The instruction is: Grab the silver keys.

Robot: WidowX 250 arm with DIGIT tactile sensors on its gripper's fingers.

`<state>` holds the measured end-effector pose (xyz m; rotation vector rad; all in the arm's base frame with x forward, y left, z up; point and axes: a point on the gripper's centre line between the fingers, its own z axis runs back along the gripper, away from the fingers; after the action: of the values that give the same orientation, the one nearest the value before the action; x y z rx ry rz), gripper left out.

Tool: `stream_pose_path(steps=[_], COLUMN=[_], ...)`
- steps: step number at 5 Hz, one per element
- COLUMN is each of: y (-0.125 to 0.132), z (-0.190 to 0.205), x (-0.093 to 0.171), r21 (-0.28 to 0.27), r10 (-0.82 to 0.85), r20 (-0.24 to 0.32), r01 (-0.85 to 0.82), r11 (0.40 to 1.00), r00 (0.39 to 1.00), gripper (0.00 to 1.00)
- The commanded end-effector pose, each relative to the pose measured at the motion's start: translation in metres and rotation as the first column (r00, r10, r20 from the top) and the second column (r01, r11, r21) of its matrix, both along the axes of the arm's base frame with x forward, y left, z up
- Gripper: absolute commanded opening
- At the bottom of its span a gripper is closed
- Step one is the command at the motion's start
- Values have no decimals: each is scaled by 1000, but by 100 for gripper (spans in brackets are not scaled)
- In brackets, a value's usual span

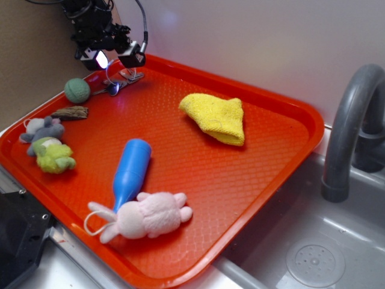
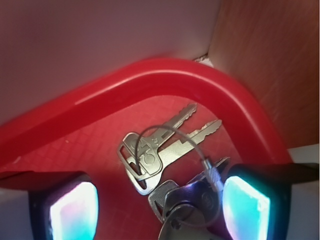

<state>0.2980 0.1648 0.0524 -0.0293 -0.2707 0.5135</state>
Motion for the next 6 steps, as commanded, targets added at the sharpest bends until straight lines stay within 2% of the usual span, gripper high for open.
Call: stream_pose_path(steps=[1, 2, 3, 4, 6], y=[4, 15, 21, 23, 17], z=[8, 11, 24, 29, 17], x=[-4, -17, -34, -41, -19], r21=[36, 46, 58, 64, 26], r10=[-42, -34, -16, -15, -59], r20=[16, 4, 10, 21, 16], r01=[42, 34, 15, 13, 59], r11=[998, 998, 998, 998, 998], r00=[999, 999, 1000, 1000, 998], gripper=[100, 100, 100, 100, 100])
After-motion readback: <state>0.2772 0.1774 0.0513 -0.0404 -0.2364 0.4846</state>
